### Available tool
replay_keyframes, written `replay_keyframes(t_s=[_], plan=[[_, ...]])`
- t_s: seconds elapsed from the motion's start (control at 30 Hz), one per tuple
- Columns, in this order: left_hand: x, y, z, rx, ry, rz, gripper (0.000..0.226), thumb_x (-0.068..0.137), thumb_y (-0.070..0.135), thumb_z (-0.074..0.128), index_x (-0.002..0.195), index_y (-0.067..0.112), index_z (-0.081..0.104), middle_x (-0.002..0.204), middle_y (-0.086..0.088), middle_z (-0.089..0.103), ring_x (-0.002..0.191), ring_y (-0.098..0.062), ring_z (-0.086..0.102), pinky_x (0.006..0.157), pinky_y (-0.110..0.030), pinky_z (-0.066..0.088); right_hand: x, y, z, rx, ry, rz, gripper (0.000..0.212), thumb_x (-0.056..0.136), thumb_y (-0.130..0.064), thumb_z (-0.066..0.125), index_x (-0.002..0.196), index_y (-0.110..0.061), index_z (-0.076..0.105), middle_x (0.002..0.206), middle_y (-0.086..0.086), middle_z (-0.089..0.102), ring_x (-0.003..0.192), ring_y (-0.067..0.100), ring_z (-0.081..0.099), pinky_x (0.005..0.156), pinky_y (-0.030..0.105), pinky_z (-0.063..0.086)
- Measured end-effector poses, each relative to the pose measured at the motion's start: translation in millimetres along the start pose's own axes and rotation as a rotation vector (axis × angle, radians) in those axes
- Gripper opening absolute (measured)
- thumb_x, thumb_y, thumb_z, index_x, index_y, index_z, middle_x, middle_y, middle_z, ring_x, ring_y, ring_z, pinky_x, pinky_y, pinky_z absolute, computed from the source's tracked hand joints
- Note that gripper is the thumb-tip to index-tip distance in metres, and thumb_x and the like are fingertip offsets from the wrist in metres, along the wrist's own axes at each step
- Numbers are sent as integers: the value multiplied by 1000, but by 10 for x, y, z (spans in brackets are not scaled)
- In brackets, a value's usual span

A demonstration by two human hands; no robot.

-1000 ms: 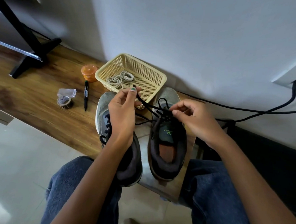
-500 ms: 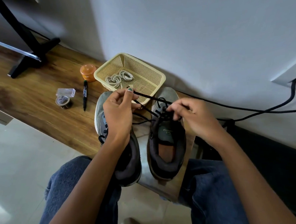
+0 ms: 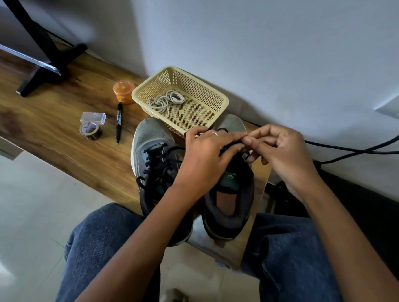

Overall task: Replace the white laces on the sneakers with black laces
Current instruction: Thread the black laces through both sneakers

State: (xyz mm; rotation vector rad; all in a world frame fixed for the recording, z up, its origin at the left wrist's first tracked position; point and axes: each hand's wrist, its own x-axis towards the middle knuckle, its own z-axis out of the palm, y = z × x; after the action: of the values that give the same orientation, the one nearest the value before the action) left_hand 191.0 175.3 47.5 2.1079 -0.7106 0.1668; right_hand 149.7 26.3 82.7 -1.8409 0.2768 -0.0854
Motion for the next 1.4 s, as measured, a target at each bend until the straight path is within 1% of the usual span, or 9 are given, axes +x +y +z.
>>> replay_keyframes(t_s=[0.1, 0.17, 0.23, 0.37, 0.57, 0.77, 0.97, 1.17, 1.4], plan=[[23, -6, -40, -80, 39, -49, 20, 88, 27, 61, 102, 25, 75, 92, 11, 74, 86, -2, 63, 98, -29, 35, -8, -27, -37, 19, 44, 62, 21, 87, -26, 67, 89, -5, 61, 72, 4, 74, 53, 13, 63, 48, 16, 42], [23, -11, -56, -121, 65, -139, 14, 89, 21, 64, 99, 20, 75, 87, 9, 73, 79, -5, 66, 84, -36, 51, -13, -7, -52, -91, 58, 126, 35, 87, -43, 62, 89, -9, 60, 72, 4, 72, 54, 11, 62, 50, 21, 43], [18, -2, -72, -153, 56, -252, 12, 91, 18, 63, 99, 17, 72, 85, 7, 71, 77, -8, 65, 75, -38, 55, -29, 42, -72, -265, 23, 189, 41, 80, -52, 67, 87, -11, 63, 72, 3, 70, 58, 9, 63, 54, 26, 49], [1, 13, -54, -78, -26, -285, 16, 92, 17, 57, 100, 21, 70, 94, 6, 68, 73, -13, 62, 72, -38, 53, -57, 168, -90, -283, -169, 474, 30, 71, -25, 83, 90, -9, 66, 77, 6, 70, 64, 14, 68, 67, 32, 60], [-51, 1, -12, 130, -183, -311, 12, 91, 35, 62, 97, 31, 71, 98, 13, 66, 89, -7, 61, 74, -27, 47, -70, 175, -181, 41, -155, 596, 9, 82, 8, 66, 87, 1, 65, 82, 14, 67, 68, 16, 67, 57, 24, 58], [-80, -38, 61, 92, -152, -297, 9, 85, 41, 69, 84, 32, 70, 86, 14, 66, 87, -4, 55, 70, -26, 46, -54, 203, -199, 96, -159, 631, 13, 84, 11, 61, 84, -2, 64, 79, 12, 67, 64, 14, 67, 54, 25, 58], [-110, -56, 218, 52, -96, -282, 7, 83, 42, 71, 81, 35, 71, 86, 13, 68, 92, -16, 57, 79, -43, 49, -49, 195, -184, 89, -152, 621, 13, 84, 12, 62, 84, -1, 62, 81, 14, 66, 73, 20, 66, 58, 27, 60], [-124, -12, 251, 188, -146, -275, 12, 89, 43, 63, 93, 34, 70, 97, 12, 64, 103, -13, 42, 76, -29, 19, -49, 192, -195, 77, -178, 616, 13, 84, 10, 63, 85, -2, 64, 83, 14, 68, 71, 17, 68, 56, 25, 58], [-140, -10, 262, 263, -138, -235, 13, 90, 43, 61, 93, 33, 68, 96, 12, 63, 102, -13, 41, 75, -29, 16, -55, 195, -194, 86, -178, 601, 15, 84, 11, 63, 87, -4, 63, 85, 15, 67, 70, 17, 67, 56, 25, 58]])
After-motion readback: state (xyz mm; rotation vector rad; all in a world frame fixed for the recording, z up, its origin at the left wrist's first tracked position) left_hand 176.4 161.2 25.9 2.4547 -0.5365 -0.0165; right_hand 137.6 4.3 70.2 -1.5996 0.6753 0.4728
